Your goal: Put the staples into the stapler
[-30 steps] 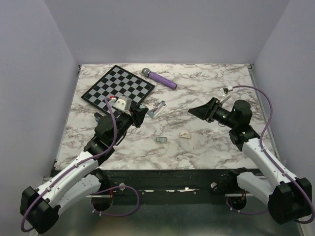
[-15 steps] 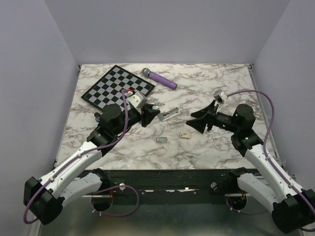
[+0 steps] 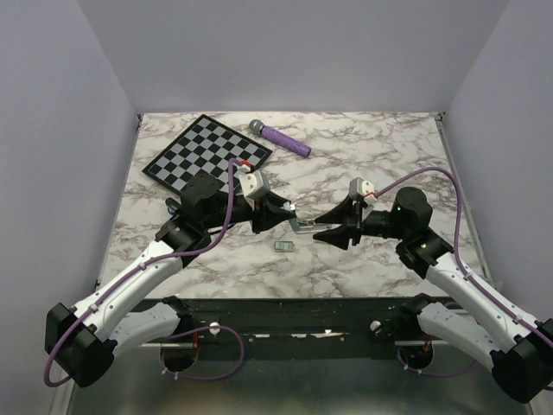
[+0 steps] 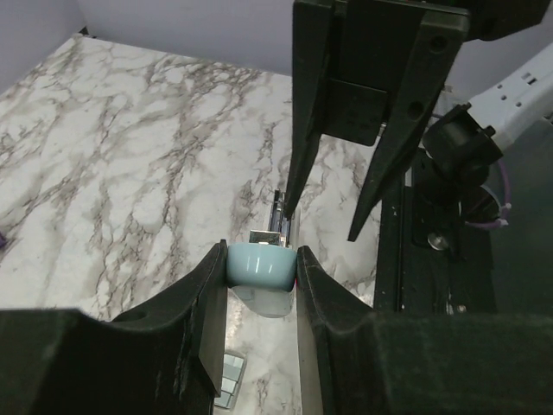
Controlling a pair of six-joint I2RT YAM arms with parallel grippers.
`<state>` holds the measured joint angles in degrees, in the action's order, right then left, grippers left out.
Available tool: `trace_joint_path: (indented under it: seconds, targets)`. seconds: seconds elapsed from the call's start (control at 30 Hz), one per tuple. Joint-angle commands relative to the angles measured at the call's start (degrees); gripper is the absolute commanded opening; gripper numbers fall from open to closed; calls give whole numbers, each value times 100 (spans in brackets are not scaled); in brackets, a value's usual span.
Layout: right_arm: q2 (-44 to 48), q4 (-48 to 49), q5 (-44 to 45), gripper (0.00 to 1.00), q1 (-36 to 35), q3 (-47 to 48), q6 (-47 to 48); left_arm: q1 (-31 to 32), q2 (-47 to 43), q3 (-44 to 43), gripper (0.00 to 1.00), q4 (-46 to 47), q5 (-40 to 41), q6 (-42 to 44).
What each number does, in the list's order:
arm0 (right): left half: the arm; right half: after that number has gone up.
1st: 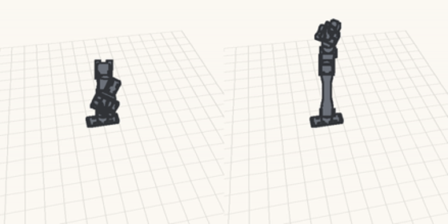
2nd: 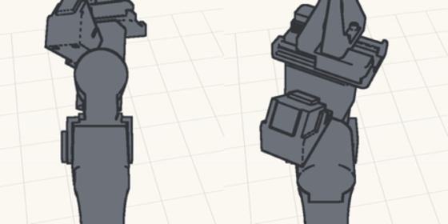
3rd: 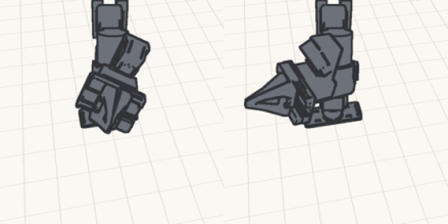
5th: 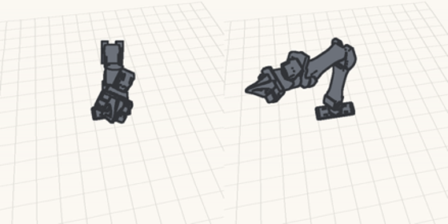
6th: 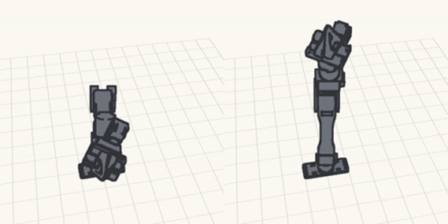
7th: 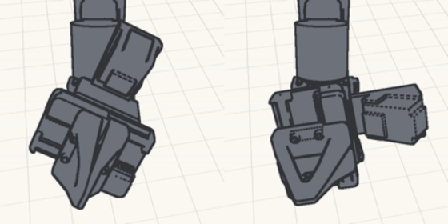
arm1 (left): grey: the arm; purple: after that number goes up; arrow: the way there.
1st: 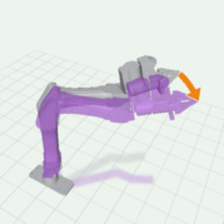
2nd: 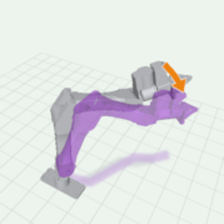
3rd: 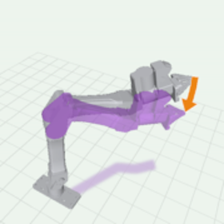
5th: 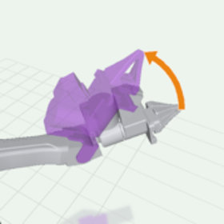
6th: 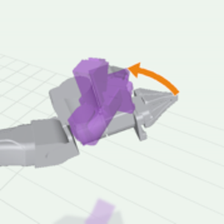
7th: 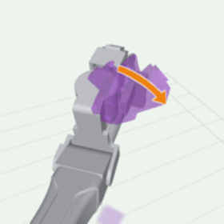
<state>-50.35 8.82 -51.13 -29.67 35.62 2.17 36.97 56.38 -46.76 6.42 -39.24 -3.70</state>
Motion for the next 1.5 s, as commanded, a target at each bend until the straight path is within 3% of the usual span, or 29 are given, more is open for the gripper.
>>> trace_joint_path:
  seconds: [0.0,0.33,0.77,0.97,1.27,1.33,1.47]
  targets:
    - [-133,-363,-81,50,-197,349,643,21,-4,-333,0,-245,-882,335]
    - [-555,-1047,227,41,-592,780,1022,38,13,-457,0,-448,-1147,529]
    - [-889,-1260,525,39,-812,930,1101,56,48,-439,0,-431,-1200,564]
    - [-959,-1356,543,29,-874,982,1118,47,31,-421,0,-422,-1208,573]
    - [-880,-1400,666,1,-882,982,1101,56,-92,-299,0,-527,-1042,740]
    - [-872,-1453,754,1,-883,982,1110,56,-136,-272,6,-527,-954,766]
    - [-863,-1515,921,1,-891,1009,1119,56,-189,-202,32,-492,-770,784]
